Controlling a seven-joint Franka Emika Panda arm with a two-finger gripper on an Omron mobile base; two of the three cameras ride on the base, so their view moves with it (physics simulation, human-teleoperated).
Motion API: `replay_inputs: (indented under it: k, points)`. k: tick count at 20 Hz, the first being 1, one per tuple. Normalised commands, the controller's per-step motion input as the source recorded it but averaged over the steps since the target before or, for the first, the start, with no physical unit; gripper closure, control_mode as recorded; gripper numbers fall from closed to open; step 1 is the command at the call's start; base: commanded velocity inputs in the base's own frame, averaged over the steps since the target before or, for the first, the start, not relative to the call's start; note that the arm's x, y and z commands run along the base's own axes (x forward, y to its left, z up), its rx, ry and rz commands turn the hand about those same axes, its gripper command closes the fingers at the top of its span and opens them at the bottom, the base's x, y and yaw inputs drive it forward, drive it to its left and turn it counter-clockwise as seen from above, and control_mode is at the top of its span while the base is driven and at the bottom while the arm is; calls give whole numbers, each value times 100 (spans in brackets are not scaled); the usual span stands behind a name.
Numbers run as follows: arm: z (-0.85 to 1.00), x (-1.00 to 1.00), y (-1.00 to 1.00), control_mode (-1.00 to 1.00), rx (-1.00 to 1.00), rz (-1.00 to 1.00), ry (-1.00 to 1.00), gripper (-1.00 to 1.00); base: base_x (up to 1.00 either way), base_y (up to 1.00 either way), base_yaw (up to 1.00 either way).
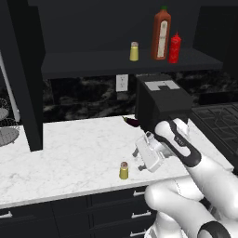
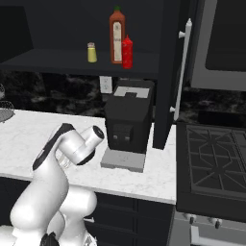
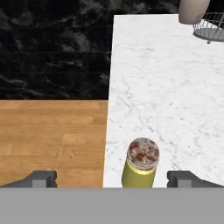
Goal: Put the shaker and condiment bottle from the counter next to their counterparts in the cabinet.
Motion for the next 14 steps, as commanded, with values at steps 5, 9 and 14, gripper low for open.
replay_inputs:
  k: [5,9,14]
  points:
    - [-38,25,16,-100,-3,0,-1,-100,0,0,0]
    - [-35,19,18,-100,-3,0,-3,-100,0,0,0]
    - [-31,5,17,-100,-2,0,-3,-100,0,0,0]
